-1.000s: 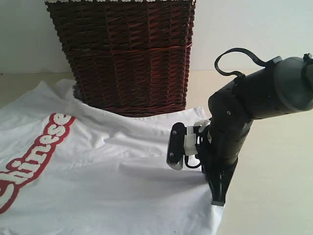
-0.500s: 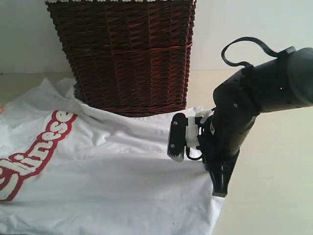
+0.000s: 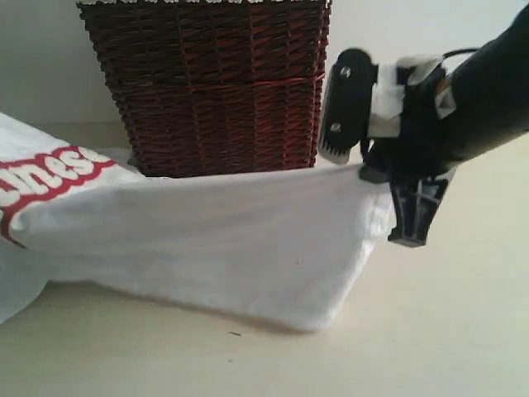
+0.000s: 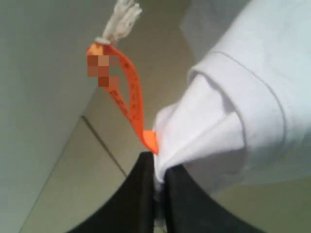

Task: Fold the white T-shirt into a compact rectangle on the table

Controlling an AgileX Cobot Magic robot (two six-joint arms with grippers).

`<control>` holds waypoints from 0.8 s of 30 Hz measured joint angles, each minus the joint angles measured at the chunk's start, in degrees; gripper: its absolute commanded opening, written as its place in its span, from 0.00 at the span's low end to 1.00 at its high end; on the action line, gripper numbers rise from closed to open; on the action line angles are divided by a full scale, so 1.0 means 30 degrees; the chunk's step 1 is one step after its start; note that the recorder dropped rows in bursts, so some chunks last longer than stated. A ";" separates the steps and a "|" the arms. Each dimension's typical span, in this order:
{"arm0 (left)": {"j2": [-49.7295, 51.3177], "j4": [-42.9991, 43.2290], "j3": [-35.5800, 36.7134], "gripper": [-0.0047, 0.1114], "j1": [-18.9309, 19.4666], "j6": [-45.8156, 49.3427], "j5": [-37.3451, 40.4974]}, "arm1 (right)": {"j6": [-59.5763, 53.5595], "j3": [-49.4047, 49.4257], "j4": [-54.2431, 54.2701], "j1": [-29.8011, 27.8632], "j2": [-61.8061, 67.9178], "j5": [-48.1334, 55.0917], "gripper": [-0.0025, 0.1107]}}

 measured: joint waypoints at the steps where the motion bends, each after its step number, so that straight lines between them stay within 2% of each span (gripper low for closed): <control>1: -0.0719 0.0144 0.0000 0.04 0.0153 -0.0754 0.0000 | 0.0049 0.0000 0.0000 0.0000 -0.0772 0.0039 0.02; 11: -0.6646 0.0347 0.0364 0.04 0.3088 -0.7837 0.0507 | 0.1811 0.0000 0.0000 0.0000 -0.7257 0.0440 0.02; 19: -0.9535 -0.0023 0.2944 0.04 0.3173 -0.9985 0.0854 | 0.3215 0.0000 0.0238 0.0000 -0.9650 0.1339 0.02; 24: -1.2022 -0.0023 0.3068 0.04 0.3173 -1.0687 0.0565 | 0.3322 0.0000 0.1130 0.0000 -1.0377 0.1444 0.02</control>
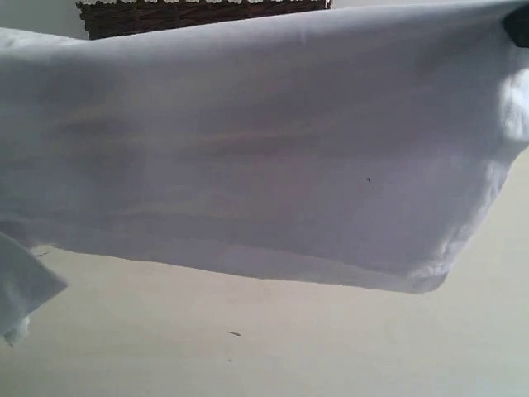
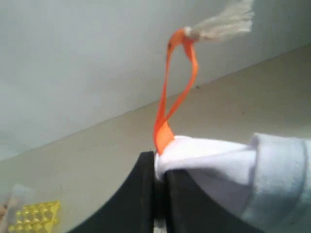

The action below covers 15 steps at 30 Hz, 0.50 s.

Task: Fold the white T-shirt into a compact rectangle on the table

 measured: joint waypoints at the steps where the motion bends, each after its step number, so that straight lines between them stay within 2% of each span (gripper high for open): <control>1: -0.0430 0.0000 0.0014 0.04 0.0000 -0.0033 -0.0175 | 0.0000 0.0000 0.0187 0.0000 -0.0098 0.0000 0.02; 5: -0.2169 0.0000 0.0014 0.04 0.0000 -0.0132 -0.0560 | 0.0012 0.0000 0.1041 0.0000 -0.0582 0.0195 0.02; 8: -0.2647 0.0000 0.0014 0.04 0.0000 -0.0209 0.0392 | 0.0012 0.0000 0.1936 0.0000 -0.0822 0.0655 0.02; 11: -0.2301 0.0000 0.0474 0.04 0.0000 -0.0209 0.1856 | 0.0049 0.0299 0.3223 0.0000 -0.0783 0.1405 0.02; 15: -0.1067 -0.0262 0.2393 0.04 0.0000 -0.0209 0.2975 | 0.0087 0.1223 0.3841 0.0000 0.1066 0.2906 0.02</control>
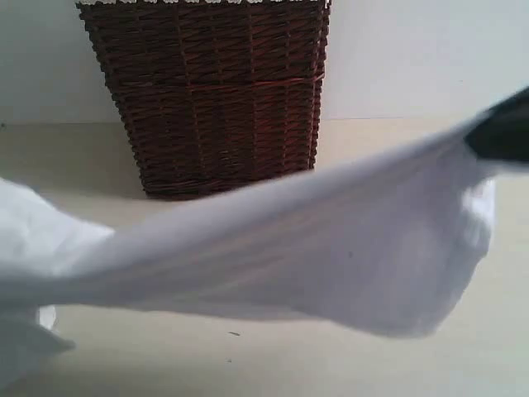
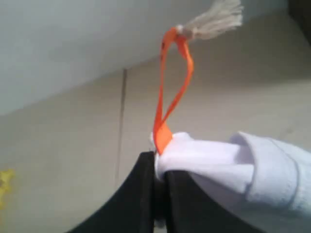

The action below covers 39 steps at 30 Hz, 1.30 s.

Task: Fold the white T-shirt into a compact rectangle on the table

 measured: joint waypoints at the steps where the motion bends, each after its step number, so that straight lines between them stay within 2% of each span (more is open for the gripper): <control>1: 0.0454 -0.0082 0.0623 0.04 0.0000 0.0000 -0.0001 | 0.0000 0.0169 0.0087 0.0000 0.0791 0.0416 0.02; 5: 0.2837 -0.0084 0.2619 0.04 0.0000 0.0542 -0.1015 | 0.0000 0.0392 0.0331 0.0000 0.4309 0.0786 0.02; 8: 0.5221 -0.0113 0.3372 0.04 0.0000 0.1671 -0.3508 | 0.0193 0.0392 -0.0556 0.0000 0.6777 -0.0963 0.02; 16: 1.1698 -0.1341 0.3539 0.04 -0.0042 0.2627 -1.2850 | 0.2458 0.0392 -0.6756 0.0000 1.2384 -1.2281 0.02; 19: 1.3747 -0.1815 0.3501 0.07 -0.0432 0.2657 -1.6415 | 0.2587 0.0338 -0.8373 0.0000 1.3722 -1.5199 0.02; 22: 1.5449 -0.1996 0.3204 0.22 -0.1134 0.2657 -1.8687 | 0.2754 -0.0381 -0.8720 0.0000 1.4948 -1.6062 0.02; 24: 1.6370 -0.2034 0.2977 0.39 -0.1620 0.2657 -1.9560 | 0.3183 -0.1082 -0.8720 -0.0035 1.5534 -1.5984 0.05; 26: 1.6987 -0.2076 0.2839 0.59 -0.1949 0.2657 -2.0085 | 0.4077 -0.1960 -0.8677 -0.0192 1.5975 -1.5854 0.11; 28: 1.7225 -0.2108 0.2767 0.71 -0.2160 0.2578 -2.0358 | 0.5234 -0.2619 -0.8641 -0.0441 1.6171 -1.5722 0.22; 29: 1.7266 -0.2190 0.2727 0.73 -0.2169 0.2434 -2.0589 | 0.5938 -0.2917 -0.8641 -0.0588 1.6198 -1.5681 0.29; 31: 1.7266 -0.2627 0.2687 0.72 -0.2169 0.2208 -2.1118 | 0.7207 -0.3373 -0.8641 -0.0854 1.6198 -1.5610 0.41; 34: 1.7058 -0.3929 0.2657 0.62 -0.2169 0.2028 -2.1194 | 0.8303 -0.3908 -0.8641 -0.1038 1.6121 -1.5319 0.48; 37: 1.6253 -0.5528 0.2657 0.43 -0.2169 0.1835 -2.0519 | 0.9180 -0.4333 -0.8641 -0.1054 1.5894 -1.4280 0.44; 39: 1.5577 -0.5966 0.2657 0.23 -0.2201 0.1329 -1.9548 | 1.0121 -0.4453 -0.8641 -0.1054 1.5638 -1.3289 0.33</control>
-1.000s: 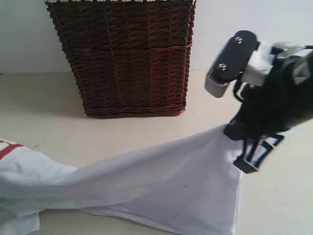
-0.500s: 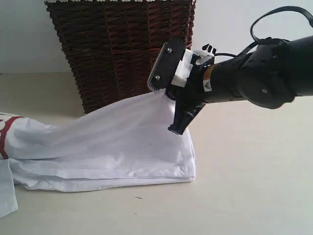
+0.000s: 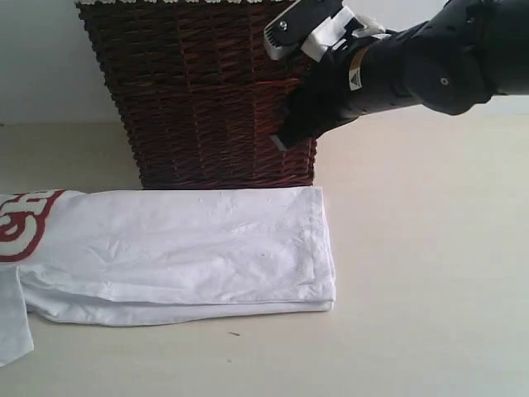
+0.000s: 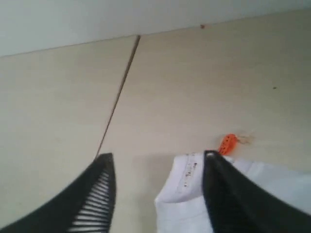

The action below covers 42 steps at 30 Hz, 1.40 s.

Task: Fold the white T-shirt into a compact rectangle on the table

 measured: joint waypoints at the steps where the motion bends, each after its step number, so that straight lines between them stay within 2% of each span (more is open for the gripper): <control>1: -0.0323 -0.0135 0.0000 0.15 0.0000 -0.0283 0.0706 | 0.0356 -0.0034 0.0000 0.0000 -0.0129 0.0582 0.25; 2: -0.0549 -0.0223 0.0000 0.04 0.0000 -0.0458 0.1606 | 0.0584 -0.0031 0.0041 0.0000 -0.0226 0.1082 0.17; 3: -0.0773 -0.0317 -0.0046 0.05 0.0000 -0.0640 0.2627 | 0.0710 -0.0031 0.0084 0.0000 -0.0380 0.1692 0.06; 4: -0.0912 -0.0360 -0.0044 0.04 0.0000 -0.0678 0.3808 | 0.0795 -0.0031 0.0129 0.0000 -0.0426 0.2347 0.03; 10: -0.0966 -0.0469 -0.0044 0.04 -0.1005 -0.0678 1.0334 | 0.0795 -0.0031 0.0915 0.0000 -0.0802 0.5086 0.02; 13: -0.0966 -0.0477 0.0366 0.04 -0.1966 -0.0678 1.2104 | 0.0672 -0.0031 0.1795 0.0000 -0.1693 0.5567 0.02; 18: -0.0966 0.0847 0.2841 0.04 -0.3392 -0.2485 1.1801 | -0.0680 -0.0031 0.3982 0.0000 -0.3966 0.6274 0.02; 23: -0.0996 0.3472 0.3723 0.04 -0.3632 -0.6809 1.1748 | -0.2114 -0.0031 0.5189 0.0000 -0.5359 0.7938 0.02; 30: -0.0789 0.9725 0.4715 0.04 -0.3632 -1.3660 1.4973 | -0.2671 -0.0031 0.5442 0.0000 -0.6929 0.9556 0.02; 33: -0.0323 1.1197 0.4785 0.04 -0.3632 -1.4931 1.6268 | -0.2713 -0.0031 0.5758 0.0000 -0.7530 0.9597 0.02; 37: -0.0176 1.0507 0.4785 0.04 -0.3632 -1.4897 1.6105 | -0.2743 -0.0031 0.5840 0.0000 -0.8088 0.9647 0.02; 42: -0.1309 0.6320 0.4326 0.04 -0.3632 -1.1450 1.4035 | -0.2743 -0.0031 0.6005 0.0000 -0.8228 0.9647 0.02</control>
